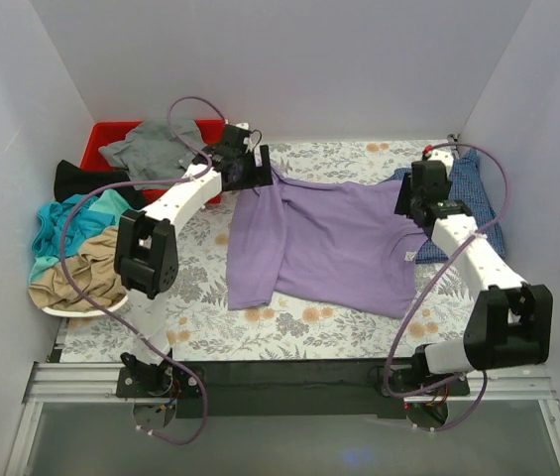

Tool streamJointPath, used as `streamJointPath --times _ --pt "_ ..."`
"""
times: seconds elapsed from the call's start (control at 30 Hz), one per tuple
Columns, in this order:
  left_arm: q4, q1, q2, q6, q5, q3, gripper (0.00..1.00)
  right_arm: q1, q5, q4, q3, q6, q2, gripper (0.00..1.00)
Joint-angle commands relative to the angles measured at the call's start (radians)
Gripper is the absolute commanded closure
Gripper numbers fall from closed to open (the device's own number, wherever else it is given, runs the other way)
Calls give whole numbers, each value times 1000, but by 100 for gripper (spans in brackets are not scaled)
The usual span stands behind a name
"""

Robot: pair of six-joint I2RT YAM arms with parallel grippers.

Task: Fold and stack the t-shirts
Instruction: Flatten the tshirt out

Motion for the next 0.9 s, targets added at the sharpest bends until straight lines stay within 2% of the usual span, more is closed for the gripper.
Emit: streamJointPath --times 0.0,0.07,0.27,0.43,0.57,0.87 --pt "-31 50 101 43 -55 210 11 -96 -80 115 139 -46 104 35" --pt "-25 65 150 69 -57 303 11 -148 -140 120 192 -51 159 36" --pt "-21 129 310 155 -5 426 11 -250 -304 124 336 -37 337 36" --pt "75 189 328 164 167 344 10 -302 -424 134 436 -37 488 37" --pt "94 202 377 183 257 357 10 -316 -522 157 491 -49 581 38" --pt "77 218 433 197 345 359 10 -325 -608 177 579 -33 713 42"
